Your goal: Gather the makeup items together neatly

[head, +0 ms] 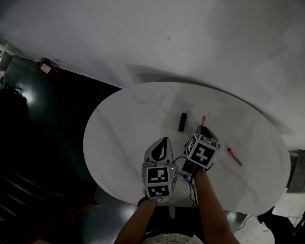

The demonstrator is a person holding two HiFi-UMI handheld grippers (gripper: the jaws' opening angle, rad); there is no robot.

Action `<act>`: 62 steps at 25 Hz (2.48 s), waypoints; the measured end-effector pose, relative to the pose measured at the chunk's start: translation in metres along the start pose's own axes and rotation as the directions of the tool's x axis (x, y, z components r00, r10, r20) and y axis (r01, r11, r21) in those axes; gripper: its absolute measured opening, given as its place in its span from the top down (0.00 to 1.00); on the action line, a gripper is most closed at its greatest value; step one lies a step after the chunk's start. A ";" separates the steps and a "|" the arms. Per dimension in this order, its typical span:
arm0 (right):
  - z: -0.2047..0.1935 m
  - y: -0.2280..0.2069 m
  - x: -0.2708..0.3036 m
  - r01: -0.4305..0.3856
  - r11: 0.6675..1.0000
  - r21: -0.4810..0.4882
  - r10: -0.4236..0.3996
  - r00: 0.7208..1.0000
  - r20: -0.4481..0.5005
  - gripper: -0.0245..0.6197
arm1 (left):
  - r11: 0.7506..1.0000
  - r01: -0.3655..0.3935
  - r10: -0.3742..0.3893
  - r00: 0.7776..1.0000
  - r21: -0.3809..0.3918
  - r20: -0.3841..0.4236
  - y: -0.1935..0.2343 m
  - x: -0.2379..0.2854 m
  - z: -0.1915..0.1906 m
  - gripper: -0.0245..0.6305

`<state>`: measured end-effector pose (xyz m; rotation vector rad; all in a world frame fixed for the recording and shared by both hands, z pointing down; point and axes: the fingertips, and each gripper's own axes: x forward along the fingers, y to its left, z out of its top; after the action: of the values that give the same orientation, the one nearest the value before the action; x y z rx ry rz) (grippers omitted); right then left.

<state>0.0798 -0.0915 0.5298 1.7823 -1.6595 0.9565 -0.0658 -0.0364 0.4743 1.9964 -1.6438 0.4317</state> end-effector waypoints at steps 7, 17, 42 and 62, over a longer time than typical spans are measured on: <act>-0.001 0.008 0.010 -0.006 1.000 -0.011 0.006 1.000 -0.014 0.85 | 1.000 -0.016 0.016 1.000 -0.013 -0.013 0.010 0.003 -0.004 0.90; -0.003 0.010 0.022 0.006 1.000 -0.022 -0.007 0.999 -0.032 0.85 | 0.999 -0.031 0.031 0.999 -0.028 -0.028 0.024 0.007 -0.009 0.90; -0.005 0.013 0.032 0.050 0.997 -0.054 -0.054 0.996 -0.071 0.85 | 0.999 -0.035 0.033 0.998 -0.033 -0.046 0.033 0.018 -0.010 0.90; -0.009 0.011 0.030 0.010 1.000 0.011 -0.009 0.995 -0.097 0.81 | 0.999 -0.041 0.040 0.999 -0.036 -0.025 0.030 0.005 -0.010 0.90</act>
<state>0.0671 -0.1044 0.5580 1.7217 -1.5872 1.0328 -0.0926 -0.0389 0.4912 1.9273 -1.6679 0.4361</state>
